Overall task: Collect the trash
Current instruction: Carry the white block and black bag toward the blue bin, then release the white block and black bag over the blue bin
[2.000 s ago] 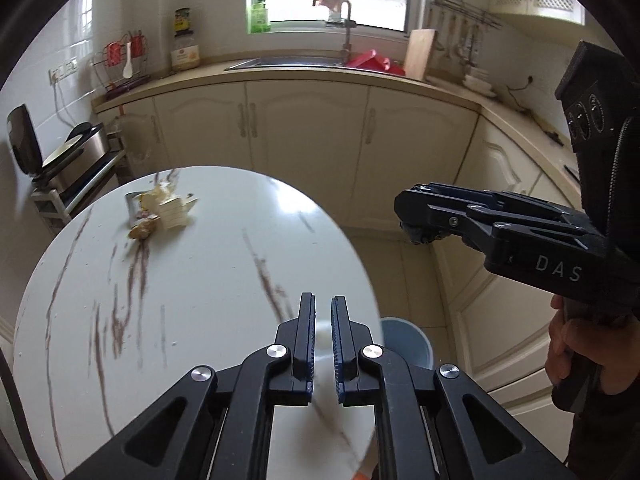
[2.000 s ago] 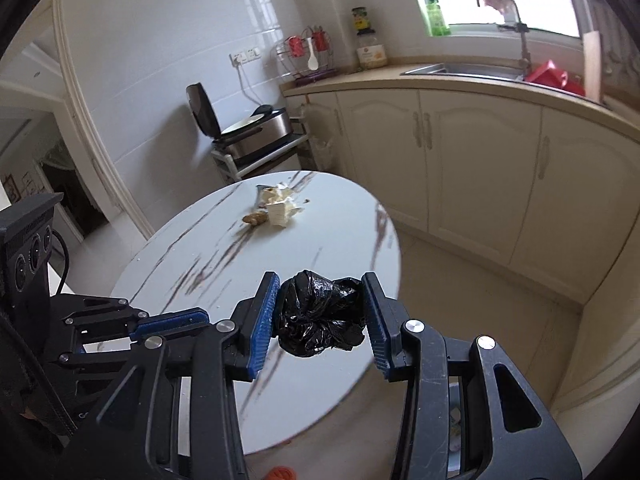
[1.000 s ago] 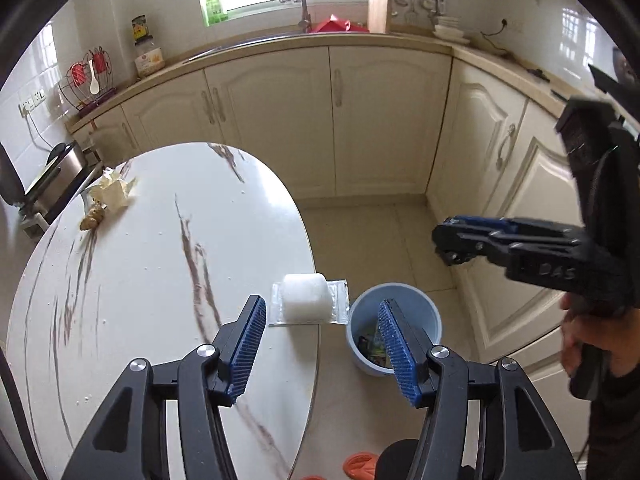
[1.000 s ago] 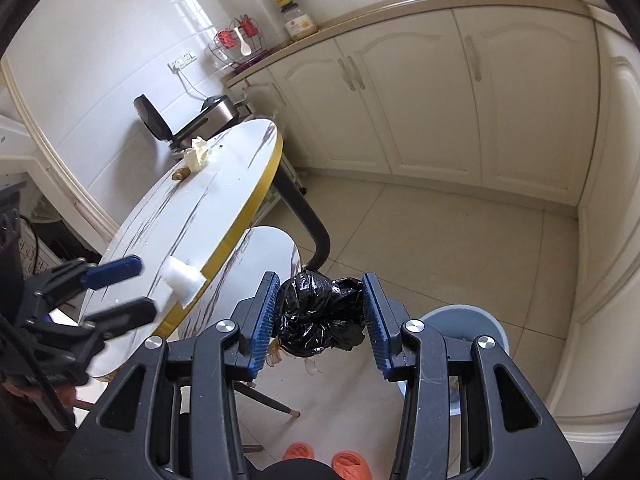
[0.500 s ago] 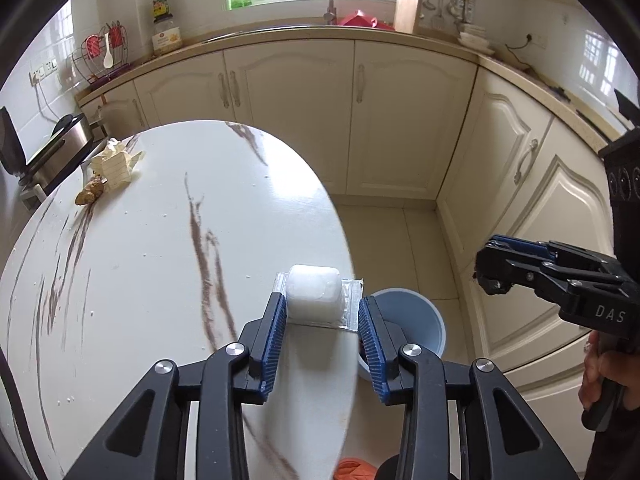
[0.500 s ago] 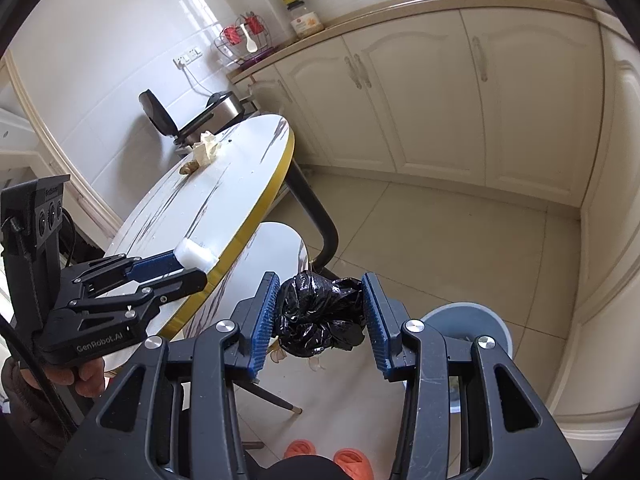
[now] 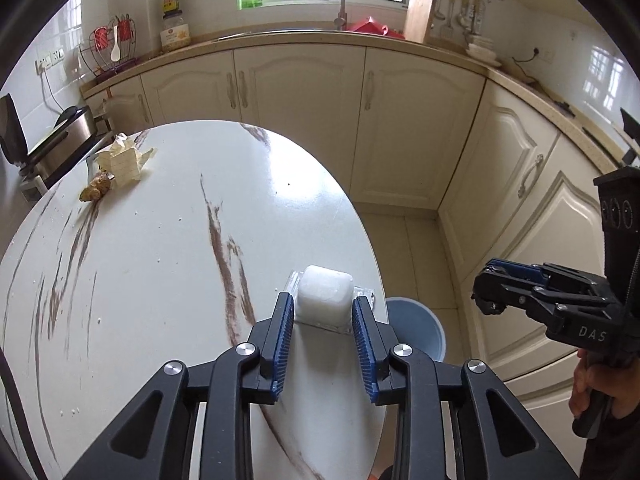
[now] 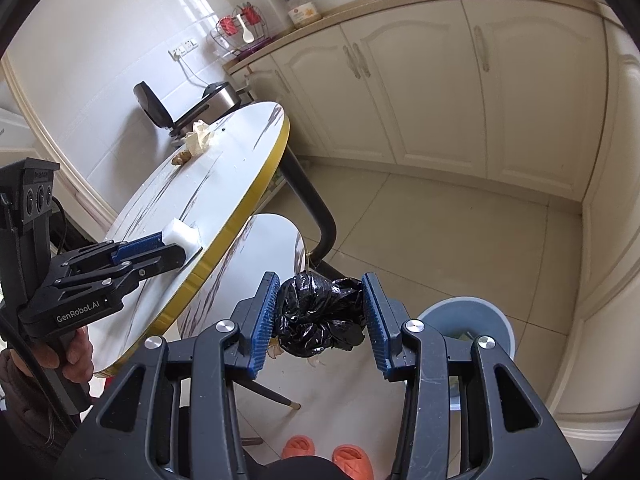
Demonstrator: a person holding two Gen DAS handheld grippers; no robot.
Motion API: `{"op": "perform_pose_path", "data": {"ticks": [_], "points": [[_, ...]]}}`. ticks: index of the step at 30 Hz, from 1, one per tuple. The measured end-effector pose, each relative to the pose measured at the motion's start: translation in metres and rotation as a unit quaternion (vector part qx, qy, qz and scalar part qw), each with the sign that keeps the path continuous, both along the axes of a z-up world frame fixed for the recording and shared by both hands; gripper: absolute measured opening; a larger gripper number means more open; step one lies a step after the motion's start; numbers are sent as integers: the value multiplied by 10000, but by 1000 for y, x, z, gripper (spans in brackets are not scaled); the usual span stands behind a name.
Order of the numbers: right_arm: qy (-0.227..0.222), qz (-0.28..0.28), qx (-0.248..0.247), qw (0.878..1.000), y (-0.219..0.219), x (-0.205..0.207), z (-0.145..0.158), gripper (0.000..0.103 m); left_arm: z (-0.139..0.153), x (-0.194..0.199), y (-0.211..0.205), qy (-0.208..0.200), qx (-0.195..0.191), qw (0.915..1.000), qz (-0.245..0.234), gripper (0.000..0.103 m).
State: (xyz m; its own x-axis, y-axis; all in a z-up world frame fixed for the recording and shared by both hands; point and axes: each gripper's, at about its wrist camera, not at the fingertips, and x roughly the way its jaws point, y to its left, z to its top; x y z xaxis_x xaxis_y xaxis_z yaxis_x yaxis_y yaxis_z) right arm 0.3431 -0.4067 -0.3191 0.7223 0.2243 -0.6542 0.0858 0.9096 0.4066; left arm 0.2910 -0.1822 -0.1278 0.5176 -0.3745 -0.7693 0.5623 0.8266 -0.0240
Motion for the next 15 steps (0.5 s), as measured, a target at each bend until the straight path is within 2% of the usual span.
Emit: {"op": "perform_pose_path", "data": {"ticks": [7, 15], "points": [[42, -16, 14, 10000, -2, 2, -4, 40, -2, 10, -7, -24, -23, 10000, -16, 29], [78, -93, 62, 9999, -6, 5, -11, 40, -3, 5, -9, -54, -121, 9998, -127, 24]]}}
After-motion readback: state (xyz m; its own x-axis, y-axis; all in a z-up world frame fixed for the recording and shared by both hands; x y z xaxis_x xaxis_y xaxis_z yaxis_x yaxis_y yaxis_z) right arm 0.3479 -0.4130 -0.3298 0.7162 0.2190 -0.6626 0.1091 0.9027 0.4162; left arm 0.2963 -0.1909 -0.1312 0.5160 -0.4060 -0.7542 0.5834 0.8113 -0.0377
